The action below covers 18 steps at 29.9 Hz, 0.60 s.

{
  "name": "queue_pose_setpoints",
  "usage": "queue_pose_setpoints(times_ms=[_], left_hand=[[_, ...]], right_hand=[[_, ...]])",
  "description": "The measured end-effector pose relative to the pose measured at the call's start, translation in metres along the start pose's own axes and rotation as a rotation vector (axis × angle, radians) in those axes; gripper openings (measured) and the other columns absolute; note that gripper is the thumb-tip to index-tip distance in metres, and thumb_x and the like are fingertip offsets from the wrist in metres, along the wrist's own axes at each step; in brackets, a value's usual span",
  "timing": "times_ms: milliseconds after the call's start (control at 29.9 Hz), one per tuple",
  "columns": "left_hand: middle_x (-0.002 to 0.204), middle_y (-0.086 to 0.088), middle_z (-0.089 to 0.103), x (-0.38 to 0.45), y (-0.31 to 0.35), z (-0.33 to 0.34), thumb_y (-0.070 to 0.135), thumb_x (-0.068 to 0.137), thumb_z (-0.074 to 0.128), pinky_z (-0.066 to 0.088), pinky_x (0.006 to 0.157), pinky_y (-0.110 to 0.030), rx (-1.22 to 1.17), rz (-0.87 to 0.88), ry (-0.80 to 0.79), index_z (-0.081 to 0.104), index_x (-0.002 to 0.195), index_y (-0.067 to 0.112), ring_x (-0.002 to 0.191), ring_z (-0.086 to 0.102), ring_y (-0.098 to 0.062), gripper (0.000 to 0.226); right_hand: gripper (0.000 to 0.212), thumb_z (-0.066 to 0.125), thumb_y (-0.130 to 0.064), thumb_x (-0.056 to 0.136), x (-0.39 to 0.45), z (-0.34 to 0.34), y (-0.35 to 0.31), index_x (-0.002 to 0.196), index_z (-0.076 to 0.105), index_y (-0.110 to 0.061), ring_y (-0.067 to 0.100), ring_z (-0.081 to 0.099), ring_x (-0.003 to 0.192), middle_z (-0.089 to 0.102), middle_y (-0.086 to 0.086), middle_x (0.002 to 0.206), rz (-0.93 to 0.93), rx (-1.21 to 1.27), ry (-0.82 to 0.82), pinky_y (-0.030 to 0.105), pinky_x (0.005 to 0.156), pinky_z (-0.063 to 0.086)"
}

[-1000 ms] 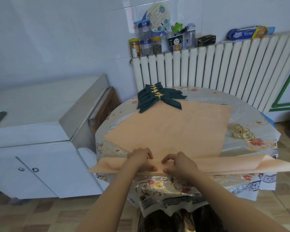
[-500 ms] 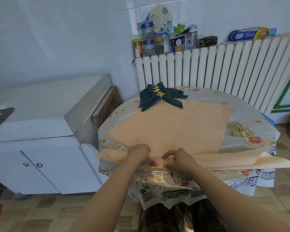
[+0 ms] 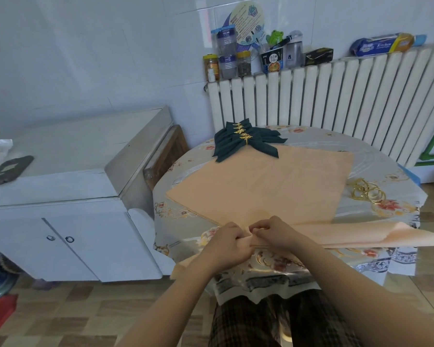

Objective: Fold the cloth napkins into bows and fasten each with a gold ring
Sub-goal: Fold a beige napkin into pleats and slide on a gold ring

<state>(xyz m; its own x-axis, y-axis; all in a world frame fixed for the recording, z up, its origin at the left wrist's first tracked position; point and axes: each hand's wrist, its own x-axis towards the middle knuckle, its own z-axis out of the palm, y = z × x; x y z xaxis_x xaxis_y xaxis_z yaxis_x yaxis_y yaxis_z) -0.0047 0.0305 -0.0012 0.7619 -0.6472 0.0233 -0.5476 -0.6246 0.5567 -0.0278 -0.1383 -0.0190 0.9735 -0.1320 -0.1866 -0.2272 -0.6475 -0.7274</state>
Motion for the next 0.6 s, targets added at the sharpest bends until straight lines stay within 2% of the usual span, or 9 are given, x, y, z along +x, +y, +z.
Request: queue_pose_setpoints(times_ms=[100, 167, 200, 267, 334, 401, 468, 535, 601], left_hand=[[0.071, -0.017, 0.051, 0.000, 0.005, -0.006, 0.042, 0.079, 0.054, 0.031, 0.060, -0.031, -0.050, -0.020, -0.098, 0.066, 0.070, 0.010, 0.064, 0.042, -0.013, 0.036], [0.065, -0.015, 0.049, 0.001, 0.008, -0.017, 0.048, 0.084, 0.053, 0.030, 0.058, -0.032, -0.109, -0.033, -0.189, 0.068, 0.064, 0.034, 0.059, 0.041, -0.013, 0.029], [0.067, -0.010, 0.053, 0.000, 0.011, -0.024, 0.051, 0.084, 0.054, 0.032, 0.060, -0.032, -0.136, -0.069, -0.231, 0.068, 0.067, 0.043, 0.062, 0.045, -0.013, 0.024], [0.080, 0.002, 0.064, -0.003, 0.017, -0.033, 0.057, 0.084, 0.053, 0.040, 0.070, -0.031, -0.177, -0.158, -0.321, 0.069, 0.078, 0.045, 0.076, 0.055, -0.011, 0.021], [0.096, 0.011, 0.068, -0.007, 0.022, -0.037, 0.055, 0.090, 0.044, 0.045, 0.088, -0.029, -0.284, -0.219, -0.461, 0.072, 0.085, 0.037, 0.092, 0.061, -0.014, 0.034], [0.121, 0.010, 0.063, -0.010, 0.023, -0.037, 0.054, 0.094, 0.031, 0.038, 0.104, -0.035, -0.301, -0.209, -0.569, 0.075, 0.095, 0.028, 0.105, 0.059, -0.015, 0.052], [0.117, 0.010, 0.066, -0.013, 0.020, -0.037, 0.049, 0.093, 0.026, 0.039, 0.102, -0.035, -0.352, -0.211, -0.518, 0.077, 0.093, 0.024, 0.105, 0.058, -0.015, 0.057], [0.106, 0.007, 0.069, -0.011, 0.018, -0.032, 0.036, 0.096, 0.031, 0.046, 0.094, -0.037, -0.375, -0.210, -0.314, 0.075, 0.084, 0.019, 0.094, 0.061, -0.020, 0.048], [0.104, 0.002, 0.066, -0.007, 0.012, -0.020, 0.023, 0.095, 0.042, 0.048, 0.091, -0.038, -0.278, -0.165, -0.107, 0.070, 0.093, 0.019, 0.095, 0.059, -0.018, 0.028]], right_hand=[[0.028, 0.054, -0.027, 0.092, 0.000, -0.002, 0.001, 0.116, 0.067, -0.019, 0.017, 0.058, 0.104, 0.060, 0.009, 0.124, -0.020, 0.001, -0.012, 0.022, 0.086, 0.043], [0.029, 0.054, -0.028, 0.092, -0.002, -0.002, 0.001, 0.118, 0.066, -0.020, 0.008, 0.055, 0.081, 0.059, 0.010, 0.116, -0.035, -0.010, -0.025, 0.016, 0.069, 0.040], [0.030, 0.055, -0.029, 0.091, -0.002, -0.003, 0.002, 0.118, 0.066, -0.021, 0.007, 0.054, 0.079, 0.057, 0.010, 0.113, -0.036, -0.005, -0.034, 0.015, 0.068, 0.039], [0.033, 0.057, -0.031, 0.089, -0.003, -0.003, 0.003, 0.119, 0.066, -0.022, 0.012, 0.056, 0.088, 0.055, 0.008, 0.110, -0.020, 0.025, -0.044, 0.018, 0.074, 0.040], [0.036, 0.060, -0.032, 0.086, -0.005, -0.003, 0.001, 0.120, 0.065, -0.022, 0.007, 0.050, 0.070, 0.049, 0.002, 0.088, -0.028, 0.014, -0.058, 0.011, 0.060, 0.037], [0.041, 0.066, -0.033, 0.083, -0.006, -0.004, 0.002, 0.123, 0.062, -0.024, 0.003, 0.040, 0.060, 0.040, -0.003, 0.080, -0.049, -0.050, -0.072, 0.012, 0.051, 0.032], [0.050, 0.070, -0.032, 0.080, -0.007, -0.007, 0.001, 0.128, 0.058, -0.027, 0.006, 0.044, 0.070, 0.043, -0.001, 0.090, -0.044, -0.093, -0.101, 0.013, 0.062, 0.036], [0.054, 0.072, -0.030, 0.079, -0.012, -0.009, -0.002, 0.129, 0.054, -0.028, 0.012, 0.047, 0.093, 0.042, 0.003, 0.111, -0.023, -0.118, -0.124, 0.020, 0.082, 0.038], [0.051, 0.073, -0.029, 0.079, -0.015, -0.008, -0.004, 0.127, 0.054, -0.029, 0.015, 0.047, 0.104, 0.039, 0.004, 0.116, -0.038, -0.118, -0.123, 0.022, 0.089, 0.035]])
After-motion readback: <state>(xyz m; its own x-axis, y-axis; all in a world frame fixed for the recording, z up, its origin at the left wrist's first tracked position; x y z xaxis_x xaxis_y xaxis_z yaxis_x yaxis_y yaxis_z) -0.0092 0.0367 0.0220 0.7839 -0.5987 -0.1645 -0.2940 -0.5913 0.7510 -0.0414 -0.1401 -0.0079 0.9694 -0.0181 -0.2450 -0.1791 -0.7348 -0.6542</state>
